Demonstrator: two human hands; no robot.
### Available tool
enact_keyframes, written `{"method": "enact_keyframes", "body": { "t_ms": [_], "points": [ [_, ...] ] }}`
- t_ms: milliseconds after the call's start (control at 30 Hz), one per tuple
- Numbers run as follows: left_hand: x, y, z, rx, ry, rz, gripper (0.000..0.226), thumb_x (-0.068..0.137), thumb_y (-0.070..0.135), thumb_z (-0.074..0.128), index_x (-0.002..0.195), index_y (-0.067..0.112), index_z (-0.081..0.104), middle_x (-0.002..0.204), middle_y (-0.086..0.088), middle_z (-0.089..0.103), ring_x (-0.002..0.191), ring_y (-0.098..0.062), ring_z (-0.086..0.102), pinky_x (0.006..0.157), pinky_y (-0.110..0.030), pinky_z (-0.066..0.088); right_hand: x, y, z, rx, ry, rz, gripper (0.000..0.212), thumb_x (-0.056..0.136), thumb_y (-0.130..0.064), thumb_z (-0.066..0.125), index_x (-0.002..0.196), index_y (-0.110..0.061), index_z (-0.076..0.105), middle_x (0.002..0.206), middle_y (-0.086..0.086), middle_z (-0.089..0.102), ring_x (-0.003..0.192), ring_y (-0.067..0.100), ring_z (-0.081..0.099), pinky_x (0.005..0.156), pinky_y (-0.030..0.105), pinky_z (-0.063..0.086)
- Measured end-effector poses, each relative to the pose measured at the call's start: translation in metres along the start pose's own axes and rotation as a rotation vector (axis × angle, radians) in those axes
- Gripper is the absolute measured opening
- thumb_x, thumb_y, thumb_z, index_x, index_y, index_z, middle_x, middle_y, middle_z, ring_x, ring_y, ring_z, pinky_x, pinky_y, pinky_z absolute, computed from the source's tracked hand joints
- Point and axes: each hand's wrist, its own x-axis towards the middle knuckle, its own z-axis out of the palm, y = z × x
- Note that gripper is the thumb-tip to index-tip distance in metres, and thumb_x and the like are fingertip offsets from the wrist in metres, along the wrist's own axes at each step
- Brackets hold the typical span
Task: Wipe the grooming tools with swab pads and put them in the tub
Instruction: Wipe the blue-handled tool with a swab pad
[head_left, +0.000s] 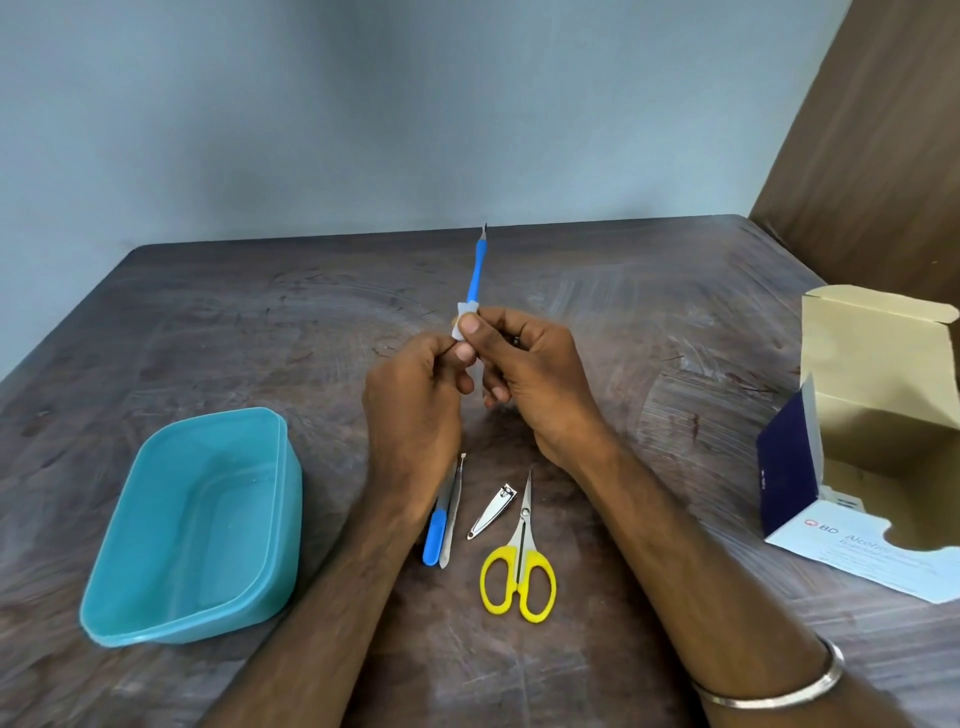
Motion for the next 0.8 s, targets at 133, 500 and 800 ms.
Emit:
{"method": "enact_keyframes", "body": {
  "t_ms": [133,500,800],
  "points": [
    [0.004,0.000,0.000,-0.148,-0.017,-0.081,0.019,0.092,0.034,0.066,0.096,0.018,0.073,0.079,0.005,0.072,0.064,-0.011,0.067,0.059,-0.034,0.053,0.002,0.000,-0.005,-0.089,0.052,-0.029,0.012,0.096,-0.019,0.065,0.095,-0.012,0.075,0.055,-0.012,0.060,0.041,0.004,0.043,0.046,0.025,0.042],
    [0.015,-0.003,-0.011,-0.325,0.279,-0.116,0.009,0.086,0.022,0.073,0.085,0.013,0.075,0.073,0.001,0.072,0.064,-0.010,0.063,0.065,-0.037,0.057,0.002,0.009,0.001,-0.699,-0.101,-0.290,0.012,0.091,-0.035,0.070,0.089,-0.024,0.075,0.071,-0.005,0.065,0.066,0.012,0.058,0.063,0.044,0.049],
    [0.021,-0.006,-0.013,-0.536,0.354,-0.223,0.017,0.091,0.009,0.066,0.076,0.014,0.072,0.069,-0.002,0.069,0.064,-0.012,0.063,0.060,-0.025,0.056,0.003,0.010,-0.004,-0.742,-0.137,-0.245,0.016,0.090,-0.036,0.071,0.098,-0.024,0.078,0.071,-0.011,0.064,0.065,0.008,0.055,0.063,0.042,0.050]
  ]
}}
